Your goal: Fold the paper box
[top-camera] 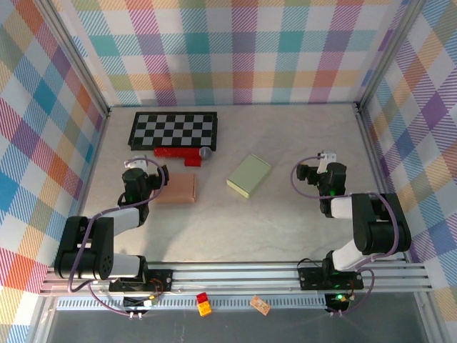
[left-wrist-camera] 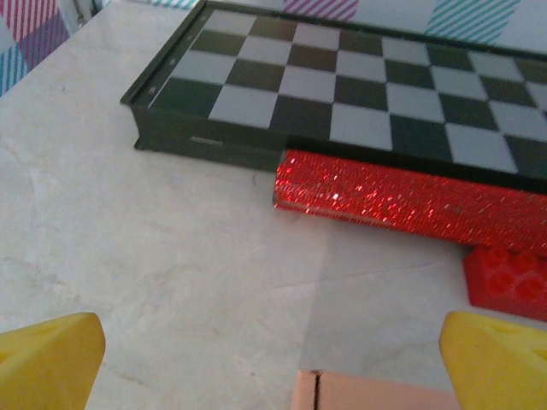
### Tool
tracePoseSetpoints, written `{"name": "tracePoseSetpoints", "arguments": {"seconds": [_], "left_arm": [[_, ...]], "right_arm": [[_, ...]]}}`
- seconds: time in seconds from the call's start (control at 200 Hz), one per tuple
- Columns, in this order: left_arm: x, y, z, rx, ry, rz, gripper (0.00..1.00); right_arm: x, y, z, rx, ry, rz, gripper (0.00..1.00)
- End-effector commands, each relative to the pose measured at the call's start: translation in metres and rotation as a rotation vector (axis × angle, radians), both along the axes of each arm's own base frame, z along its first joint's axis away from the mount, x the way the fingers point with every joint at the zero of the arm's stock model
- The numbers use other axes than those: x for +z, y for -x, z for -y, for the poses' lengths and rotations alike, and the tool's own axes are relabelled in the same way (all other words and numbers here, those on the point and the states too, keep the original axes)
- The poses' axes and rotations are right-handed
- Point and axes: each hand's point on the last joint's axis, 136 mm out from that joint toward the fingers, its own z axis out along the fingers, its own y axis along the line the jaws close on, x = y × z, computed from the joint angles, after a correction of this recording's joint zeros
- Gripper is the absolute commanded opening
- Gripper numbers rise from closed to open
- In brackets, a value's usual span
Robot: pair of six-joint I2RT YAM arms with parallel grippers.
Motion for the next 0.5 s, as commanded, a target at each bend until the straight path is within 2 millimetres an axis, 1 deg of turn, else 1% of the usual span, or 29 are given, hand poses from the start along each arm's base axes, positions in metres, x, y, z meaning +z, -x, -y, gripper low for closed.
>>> {"name": "tracePoseSetpoints", "arguments": {"seconds": [0.0,0.03,0.13,0.235,0.275,0.33,0.405,0.495], "left_arm": [[0.006,-0.009,0.006,-0.038,0.026,0.049,1.0],[0.004,-0.01,0.006,-0.038,0.021,0.043,1.0],[-0.006,-0.011,-0.004,0.024,0.016,0.061,1.0],[-0.017,-0.013,0.003,0.011,-0.016,0.064,1.0],[-0.016,-0.015,0.003,0.012,-0.028,0.083,1.0],[-0.019,-0.014,0.004,0.023,-0.04,0.05,1.0],[-0.018,-0.016,0.004,0.031,-0.049,0.053,1.0],[-0.021,-0.022,0.005,0.024,-0.051,0.014,1.0]], "right_arm": [[0.008,-0.002,0.001,-0.011,-0.003,0.035,0.99],[0.008,-0.002,0.001,-0.011,-0.003,0.034,0.99],[0.008,-0.002,0.001,-0.012,-0.002,0.034,0.99],[0.008,-0.002,0.001,-0.013,-0.001,0.033,0.99],[0.008,-0.002,0.001,-0.014,-0.001,0.034,0.99],[0.008,-0.002,0.001,-0.016,0.0,0.035,0.99],[0.007,-0.002,0.002,-0.019,0.001,0.033,0.99],[0.007,-0.002,0.001,-0.019,0.001,0.033,0.99]]}}
